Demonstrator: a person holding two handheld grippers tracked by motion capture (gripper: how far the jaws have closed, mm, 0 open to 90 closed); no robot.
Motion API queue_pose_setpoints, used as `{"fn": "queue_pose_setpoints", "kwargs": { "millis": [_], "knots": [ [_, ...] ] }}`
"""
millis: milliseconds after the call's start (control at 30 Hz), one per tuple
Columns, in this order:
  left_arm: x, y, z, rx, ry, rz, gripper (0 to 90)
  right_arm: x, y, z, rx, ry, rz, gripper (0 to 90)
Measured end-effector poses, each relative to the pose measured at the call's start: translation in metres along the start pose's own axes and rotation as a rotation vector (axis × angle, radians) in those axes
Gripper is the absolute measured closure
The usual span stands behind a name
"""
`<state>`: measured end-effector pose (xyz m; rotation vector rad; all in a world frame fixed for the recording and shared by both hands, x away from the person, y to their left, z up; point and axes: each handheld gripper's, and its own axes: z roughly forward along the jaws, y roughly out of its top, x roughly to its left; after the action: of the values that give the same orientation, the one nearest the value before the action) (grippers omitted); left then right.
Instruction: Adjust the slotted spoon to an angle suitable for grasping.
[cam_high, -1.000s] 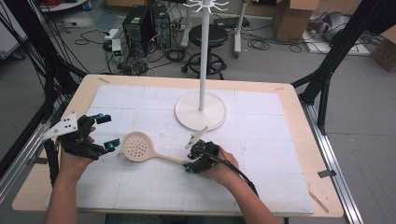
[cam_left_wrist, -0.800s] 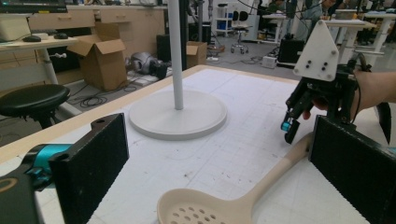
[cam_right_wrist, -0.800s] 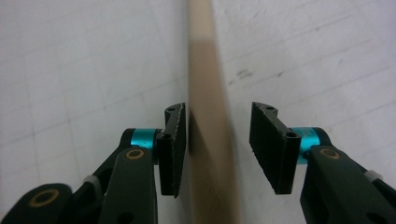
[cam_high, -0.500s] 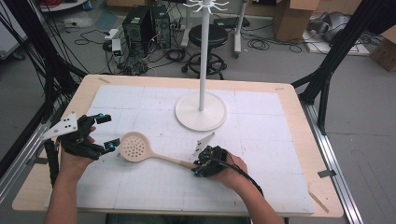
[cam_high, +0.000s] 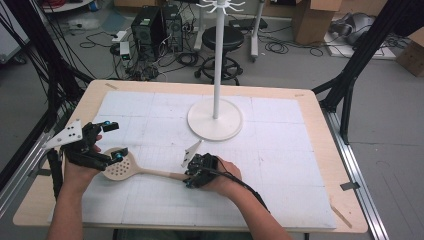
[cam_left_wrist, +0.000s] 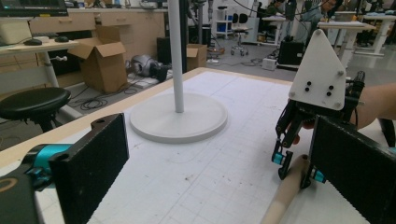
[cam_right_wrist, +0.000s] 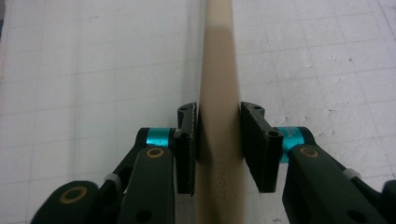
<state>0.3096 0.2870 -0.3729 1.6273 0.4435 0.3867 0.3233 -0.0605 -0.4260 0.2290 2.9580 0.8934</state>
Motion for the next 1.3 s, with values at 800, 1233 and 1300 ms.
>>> {"fn": "queue_pose_setpoints", "kwargs": {
  "millis": [800,1233,1300],
  "knots": [
    [-0.001,0.0,0.001,0.006,-0.001,0.005,5.5,-0.026,-0.047,-0.028,-0.038,-0.181,0.221,53.8],
    [-0.001,0.0,0.002,0.009,-0.002,0.004,5.5,-0.046,-0.046,-0.025,-0.067,-0.241,0.294,54.0],
    [-0.001,0.0,0.001,0.008,-0.001,0.008,5.5,-0.048,-0.046,-0.024,-0.073,-0.238,0.304,54.0]
  ]
}}
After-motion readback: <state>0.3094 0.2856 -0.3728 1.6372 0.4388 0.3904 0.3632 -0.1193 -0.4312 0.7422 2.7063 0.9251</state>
